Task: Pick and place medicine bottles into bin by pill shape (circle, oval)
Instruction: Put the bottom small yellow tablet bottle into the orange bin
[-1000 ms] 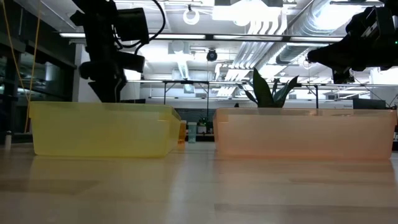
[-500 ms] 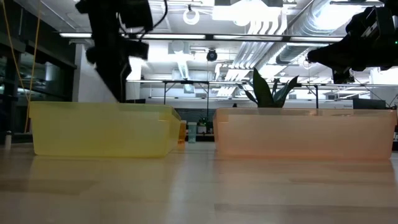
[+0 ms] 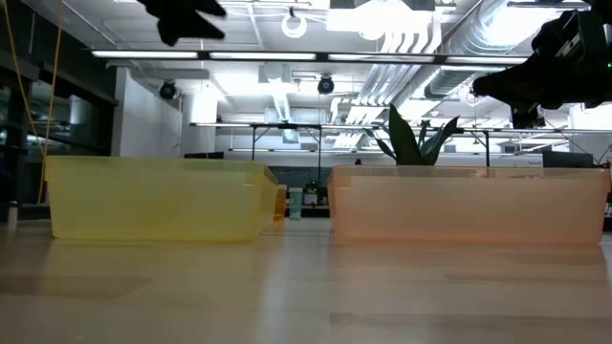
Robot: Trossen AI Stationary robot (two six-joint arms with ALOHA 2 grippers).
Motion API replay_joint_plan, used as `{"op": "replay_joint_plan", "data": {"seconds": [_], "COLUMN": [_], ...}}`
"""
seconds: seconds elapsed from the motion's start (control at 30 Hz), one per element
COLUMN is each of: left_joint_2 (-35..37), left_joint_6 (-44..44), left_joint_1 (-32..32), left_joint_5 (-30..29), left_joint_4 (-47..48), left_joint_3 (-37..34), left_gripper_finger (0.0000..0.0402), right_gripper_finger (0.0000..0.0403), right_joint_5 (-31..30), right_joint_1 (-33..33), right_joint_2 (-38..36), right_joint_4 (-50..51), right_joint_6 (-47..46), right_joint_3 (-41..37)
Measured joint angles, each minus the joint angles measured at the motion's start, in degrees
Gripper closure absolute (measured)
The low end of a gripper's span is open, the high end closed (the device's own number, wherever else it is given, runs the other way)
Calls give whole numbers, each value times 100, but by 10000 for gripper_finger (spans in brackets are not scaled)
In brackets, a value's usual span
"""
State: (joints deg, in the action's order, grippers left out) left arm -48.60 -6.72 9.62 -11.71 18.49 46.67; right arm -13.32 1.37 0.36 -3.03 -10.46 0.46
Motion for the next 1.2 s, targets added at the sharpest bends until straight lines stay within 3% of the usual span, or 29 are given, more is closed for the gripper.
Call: {"op": "replay_joint_plan", "data": {"seconds": [0.2,0.37,0.5,1.2], "left_joint_2": [993,1107,1044,1117], "left_joint_6": [-68,-62,68,994], "left_joint_1": [-831,-1162,-1206,-1195], "left_joint_5": [-749,-1262,-1302,-1297], "left_joint_4": [-1921,-3094,-3785,-3977], "left_joint_3": [-1484,-2418,-2887,-2838], "left_gripper_finger": [144,145,145,145], "right_gripper_finger": [402,402,402,402], "right_joint_5": [2,0,-1,-128], "right_joint_1": [1,0,0,2], "right_joint_2": [0,0,0,0], "right_joint_4": [0,0,0,-62], "right_joint_6": [-2,0,-2,-59], "right_joint_3": [-1,-2,1,0]}}
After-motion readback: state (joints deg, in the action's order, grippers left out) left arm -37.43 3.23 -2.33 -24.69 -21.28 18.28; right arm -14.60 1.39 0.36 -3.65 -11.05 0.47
